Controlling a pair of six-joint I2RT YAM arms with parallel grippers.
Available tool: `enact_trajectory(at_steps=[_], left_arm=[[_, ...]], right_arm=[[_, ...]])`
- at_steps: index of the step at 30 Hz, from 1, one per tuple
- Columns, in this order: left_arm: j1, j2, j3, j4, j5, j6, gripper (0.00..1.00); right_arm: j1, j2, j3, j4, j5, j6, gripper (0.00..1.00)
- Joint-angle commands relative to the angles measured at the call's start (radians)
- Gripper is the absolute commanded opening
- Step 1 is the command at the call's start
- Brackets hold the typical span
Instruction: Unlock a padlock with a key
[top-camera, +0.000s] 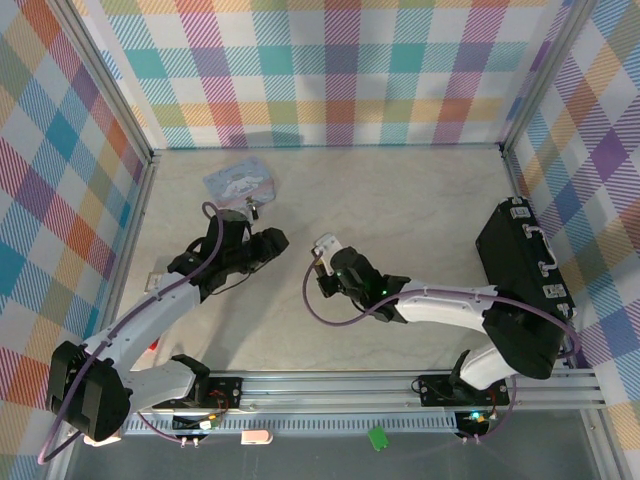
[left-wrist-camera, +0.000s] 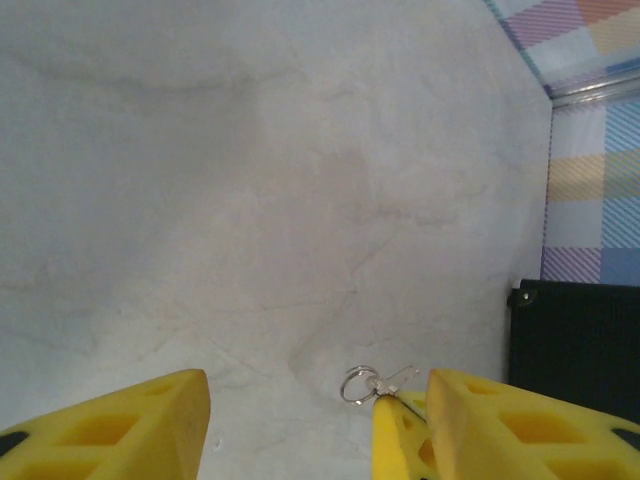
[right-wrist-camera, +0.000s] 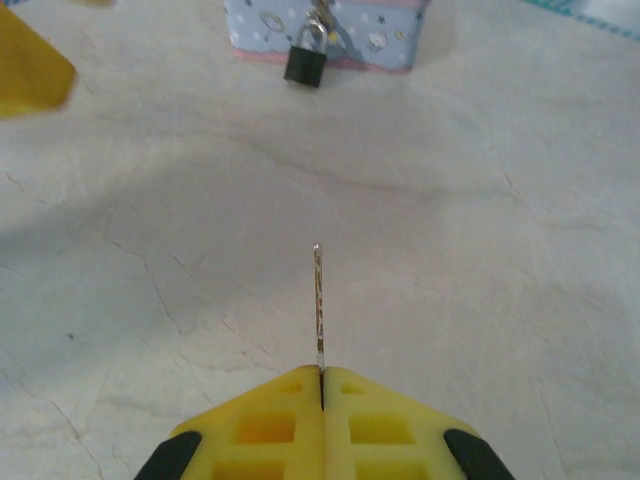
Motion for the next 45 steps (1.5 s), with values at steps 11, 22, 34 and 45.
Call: enact_trajectory(at_steps=[11, 22, 34, 45], left_arm=[[-0.034, -0.017, 0.072, -0.177, -0.016, -0.154, 0.48], [-0.044, -0.009, 0.087, -0.212, -0.017, -0.161, 0.38], [-0.046, -0.008, 0.085, -0.227, -0.013, -0.152, 0.31], [-0.049, 0.008, 0.077, -0.209, 0.002, -0.157, 0.23]], right_arm=[[0.107, 0.105, 0.039, 0.189, 0.037, -0.035, 0.00], [0.140, 0.130, 0.056, 0.230, 0.034, -0.030, 0.00], [0.158, 0.143, 0.069, 0.243, 0.043, -0.028, 0.00], [0.161, 0.161, 0.078, 0.249, 0.061, -0.021, 0.00]])
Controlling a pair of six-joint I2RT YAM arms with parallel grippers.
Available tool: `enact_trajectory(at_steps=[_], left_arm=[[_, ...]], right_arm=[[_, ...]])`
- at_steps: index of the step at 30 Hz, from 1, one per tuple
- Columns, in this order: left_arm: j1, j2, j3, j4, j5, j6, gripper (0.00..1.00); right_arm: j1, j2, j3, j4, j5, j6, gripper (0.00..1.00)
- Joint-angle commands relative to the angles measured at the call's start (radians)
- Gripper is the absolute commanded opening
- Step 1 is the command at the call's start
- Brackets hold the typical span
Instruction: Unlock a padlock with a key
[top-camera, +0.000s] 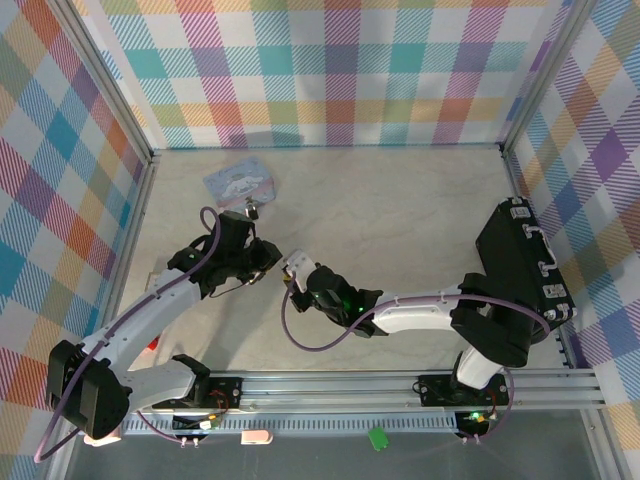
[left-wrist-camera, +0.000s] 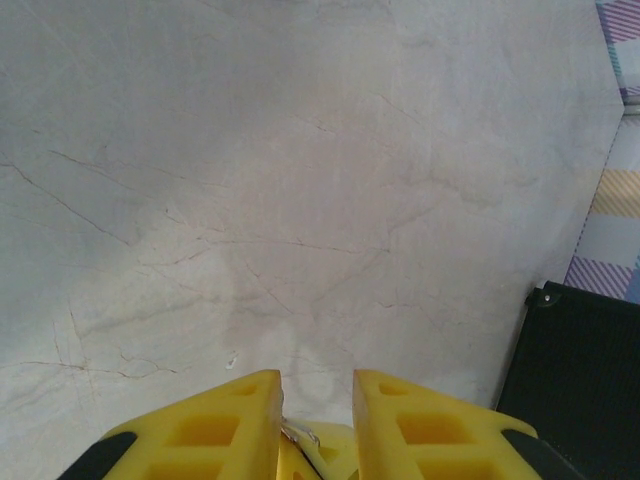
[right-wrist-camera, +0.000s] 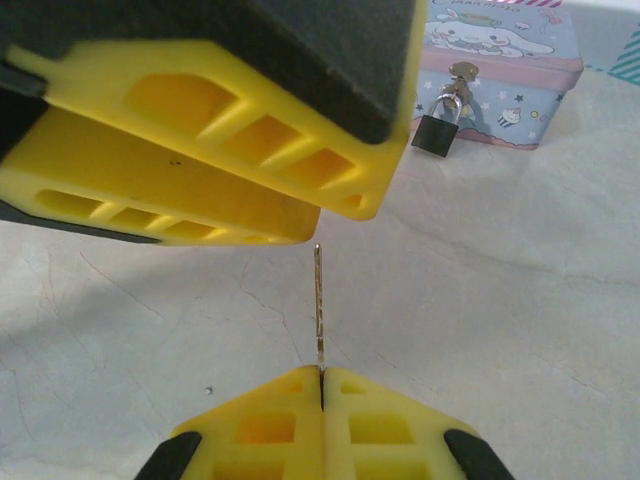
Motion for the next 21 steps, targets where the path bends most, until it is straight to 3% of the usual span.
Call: enact_trajectory(at_steps=[1, 21], left_arm=[[-0.015, -0.001, 0.015, -0.016, 0.013, -0.006, 0.23], [-0.030, 0.019, 0.005, -0.014, 0.013, -0.008, 0.14]], right_arm=[[0.010, 0.013, 0.034, 0.038, 0.025, 0.000, 0.00], [0.011, 0.029, 0.051, 0.047, 0.044, 0.007, 0.00]])
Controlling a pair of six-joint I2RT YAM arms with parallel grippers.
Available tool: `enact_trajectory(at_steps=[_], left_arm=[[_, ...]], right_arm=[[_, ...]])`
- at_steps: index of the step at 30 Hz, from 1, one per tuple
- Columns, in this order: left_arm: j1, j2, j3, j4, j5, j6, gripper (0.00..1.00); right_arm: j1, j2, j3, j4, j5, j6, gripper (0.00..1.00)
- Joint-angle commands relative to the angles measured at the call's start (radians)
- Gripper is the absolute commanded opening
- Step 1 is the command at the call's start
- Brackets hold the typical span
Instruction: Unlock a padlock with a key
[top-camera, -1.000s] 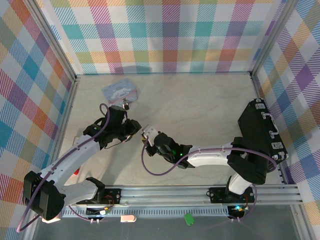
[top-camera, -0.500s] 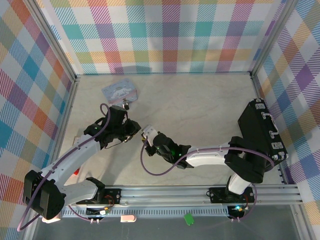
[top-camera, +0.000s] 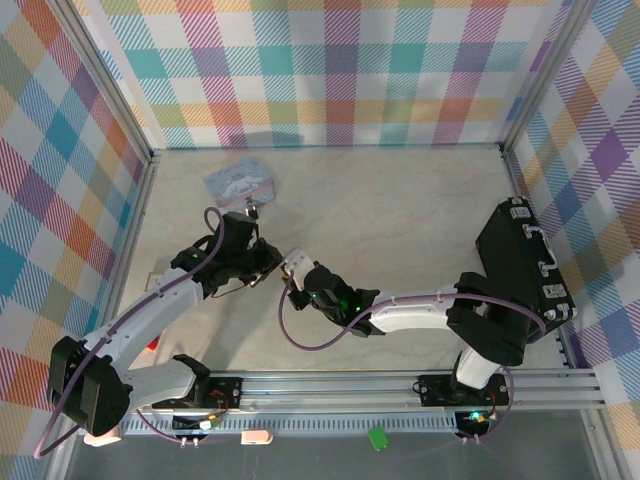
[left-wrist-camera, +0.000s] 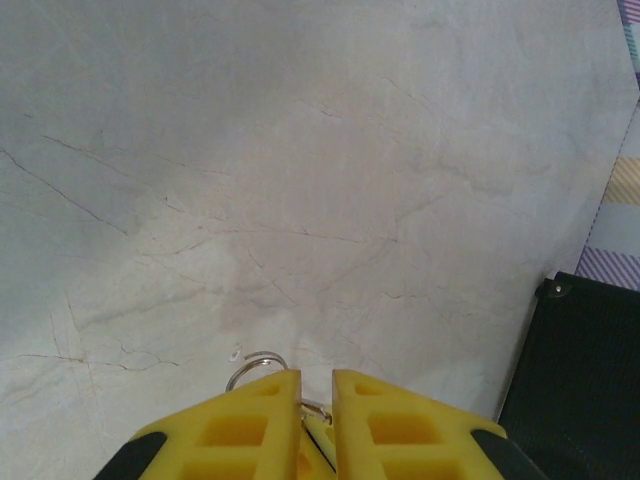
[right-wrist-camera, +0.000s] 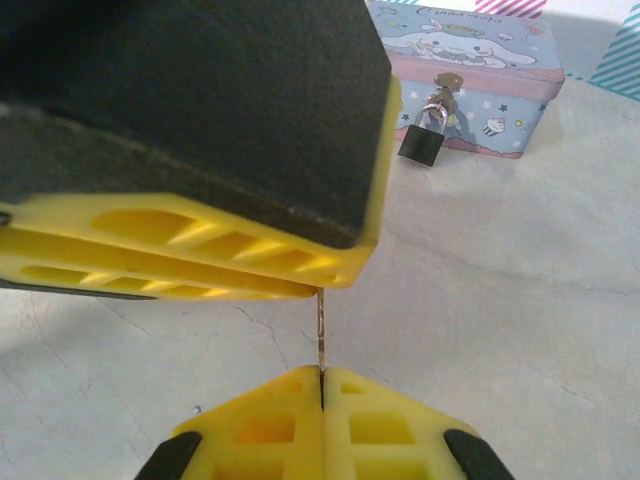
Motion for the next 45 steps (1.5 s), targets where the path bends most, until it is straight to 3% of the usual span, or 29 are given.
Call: enact_trajectory(at_steps=[1, 18, 22, 24, 28, 32, 36, 45], left_arm=[[-0.012, 0.004, 0.005, -0.017, 0.008, -0.007, 0.14], [-0.013, 0.014, 0.013, -0.008, -0.005, 0.013, 0.00], [0.002, 0.022, 0.034, 0.012, -0.013, 0.112, 0.00], [0.018, 0.030, 0.057, 0.004, -0.027, 0.213, 0.00], [0.029, 0.017, 0.075, -0.017, -0.120, 0.384, 0.00], [0.037, -0.028, 0.039, 0.039, -0.171, 0.553, 0.00], [0.037, -0.077, -0.021, 0.145, -0.133, 0.677, 0.00], [0.034, -0.185, -0.173, 0.451, 0.037, 0.788, 0.00]], right_arm=[[0.007, 0.007, 0.031, 0.037, 0.011, 0.007, 0.00], [0.008, -0.012, 0.022, 0.031, 0.044, 0.019, 0.01], [0.003, -0.059, -0.005, 0.022, 0.046, 0.029, 0.28], [-0.017, -0.102, -0.008, -0.038, -0.001, 0.052, 0.45], [-0.095, -0.198, -0.048, -0.113, -0.135, 0.172, 0.53], [-0.238, -0.274, -0.114, -0.122, -0.372, 0.359, 0.62], [-0.294, -0.278, -0.042, -0.281, -0.476, 0.431, 0.63], [-0.366, -0.292, -0.131, -0.070, -0.677, 0.573, 0.59]])
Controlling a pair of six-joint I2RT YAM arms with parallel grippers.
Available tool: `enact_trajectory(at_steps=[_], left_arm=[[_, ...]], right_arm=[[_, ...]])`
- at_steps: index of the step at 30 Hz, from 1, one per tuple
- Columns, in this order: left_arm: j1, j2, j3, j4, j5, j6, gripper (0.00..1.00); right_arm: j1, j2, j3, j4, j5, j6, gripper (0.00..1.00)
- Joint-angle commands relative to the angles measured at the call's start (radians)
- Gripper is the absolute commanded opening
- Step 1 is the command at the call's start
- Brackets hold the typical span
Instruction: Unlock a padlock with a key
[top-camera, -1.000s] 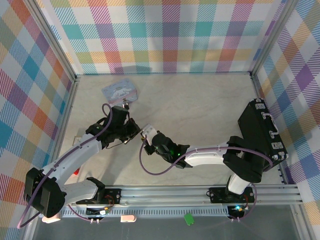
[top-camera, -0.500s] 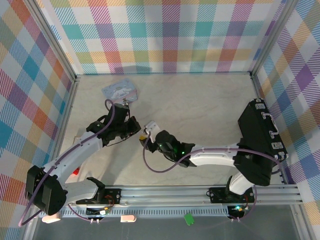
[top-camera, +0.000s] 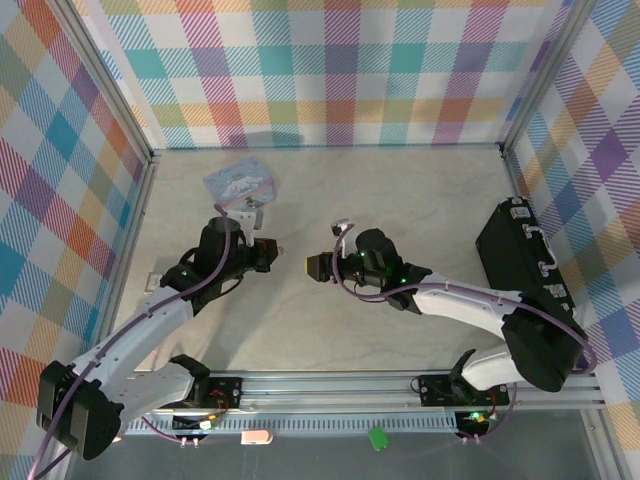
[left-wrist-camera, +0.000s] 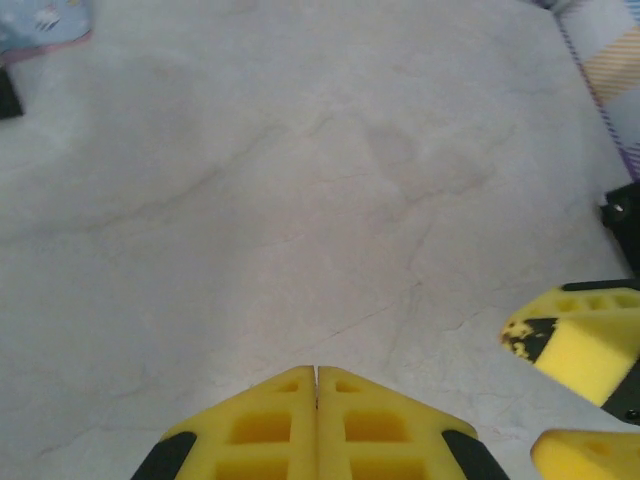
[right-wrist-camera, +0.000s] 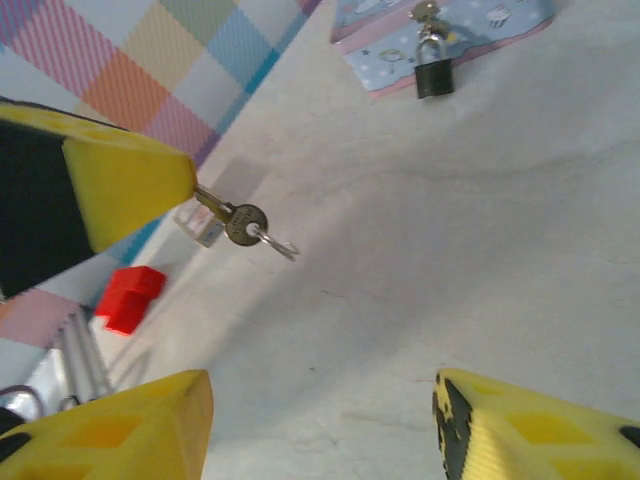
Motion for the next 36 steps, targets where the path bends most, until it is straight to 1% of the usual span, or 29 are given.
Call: enact_trajectory(at_steps=[1, 3, 5, 8, 12, 17, 24, 29, 36], left_arm=[[0.004, -0.050, -0.037, 0.147, 0.087, 0.087, 0.00], [0.005, -0.062, -0.040, 0.158, 0.126, 0.098, 0.00], [0.004, -0.062, -0.040, 0.174, 0.168, 0.101, 0.00], [0.004, -0.060, -0.041, 0.199, 0.236, 0.097, 0.00], [0.004, -0.054, -0.035, 0.211, 0.301, 0.091, 0.00], [0.002, -0.054, -0.040, 0.236, 0.367, 0.078, 0.00], [-0.003, -0.050, -0.040, 0.265, 0.430, 0.070, 0.00], [-0.007, -0.034, -0.035, 0.280, 0.464, 0.063, 0.00], [-0.018, -0.025, -0.032, 0.298, 0.492, 0.058, 0.00]], right_arm=[[-0.039, -0.020, -0.048, 0.126, -0.130, 0.096, 0.58], [-0.057, -0.020, -0.066, 0.184, -0.192, 0.113, 0.56], [-0.066, -0.025, -0.079, 0.228, -0.223, 0.116, 0.54], [-0.075, -0.032, -0.103, 0.307, -0.254, 0.121, 0.52], [-0.086, -0.042, -0.140, 0.403, -0.286, 0.140, 0.51], [-0.104, -0.047, -0.156, 0.453, -0.315, 0.143, 0.50], [-0.144, -0.047, -0.172, 0.520, -0.353, 0.165, 0.50], [-0.146, -0.035, -0.181, 0.605, -0.404, 0.197, 0.49], [-0.146, -0.026, -0.200, 0.663, -0.438, 0.214, 0.48]])
